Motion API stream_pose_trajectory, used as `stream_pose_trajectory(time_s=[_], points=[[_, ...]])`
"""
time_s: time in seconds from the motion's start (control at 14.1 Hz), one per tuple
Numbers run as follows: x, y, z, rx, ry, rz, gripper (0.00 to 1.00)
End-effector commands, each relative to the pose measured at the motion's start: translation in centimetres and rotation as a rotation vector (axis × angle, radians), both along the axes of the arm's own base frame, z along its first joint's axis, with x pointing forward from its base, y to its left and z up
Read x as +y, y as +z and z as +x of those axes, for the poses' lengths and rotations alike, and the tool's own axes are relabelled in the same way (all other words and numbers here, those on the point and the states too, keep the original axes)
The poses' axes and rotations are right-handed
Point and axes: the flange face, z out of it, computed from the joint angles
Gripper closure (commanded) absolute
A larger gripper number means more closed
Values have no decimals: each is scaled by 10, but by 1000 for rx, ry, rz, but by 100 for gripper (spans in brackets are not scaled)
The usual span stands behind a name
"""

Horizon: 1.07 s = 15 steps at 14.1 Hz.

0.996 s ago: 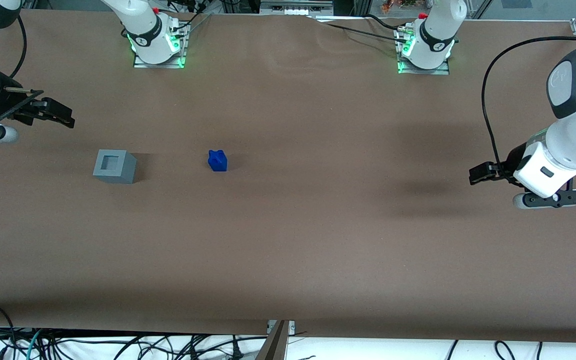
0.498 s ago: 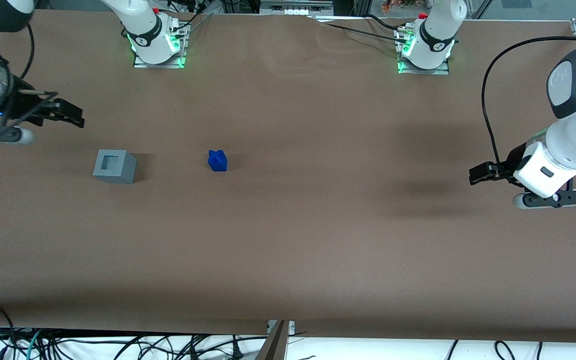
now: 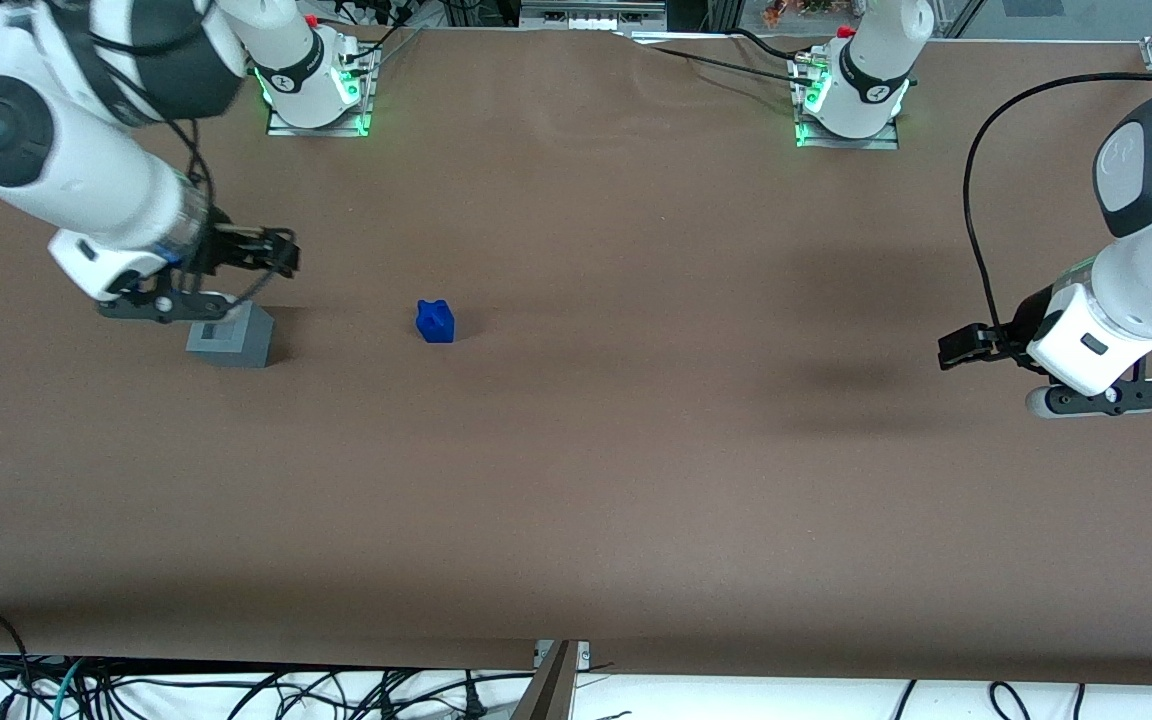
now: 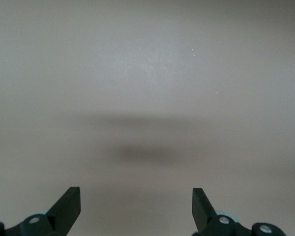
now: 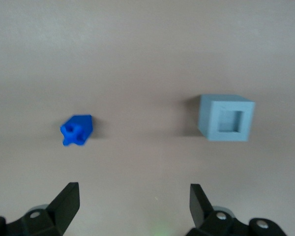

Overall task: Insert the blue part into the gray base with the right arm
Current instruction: 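Move the open right gripper over the blue part and lower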

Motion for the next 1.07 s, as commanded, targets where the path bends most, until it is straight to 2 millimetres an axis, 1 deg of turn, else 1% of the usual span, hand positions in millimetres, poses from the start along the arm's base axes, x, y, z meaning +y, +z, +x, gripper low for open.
stream_pose_trajectory(time_s=[0.0, 0.07, 0.14, 0.28, 0.43, 0.57, 0.64, 0.78, 0.92, 1.0], points=[[29, -42, -23, -27, -61, 0, 1], [44, -55, -29, -30, -57, 2, 1], [56, -72, -33, -30, -41, 6, 1], [73, -111, -51, -69, -11, 28, 1], [84, -144, -68, -101, 16, 49, 1], [82, -175, -75, -127, 15, 66, 1], [84, -186, -74, -134, 14, 74, 1], [93, -204, -74, -137, -51, 76, 1], [99, -215, -72, -137, -56, 80, 1], [104, -214, -70, -147, -51, 87, 1]])
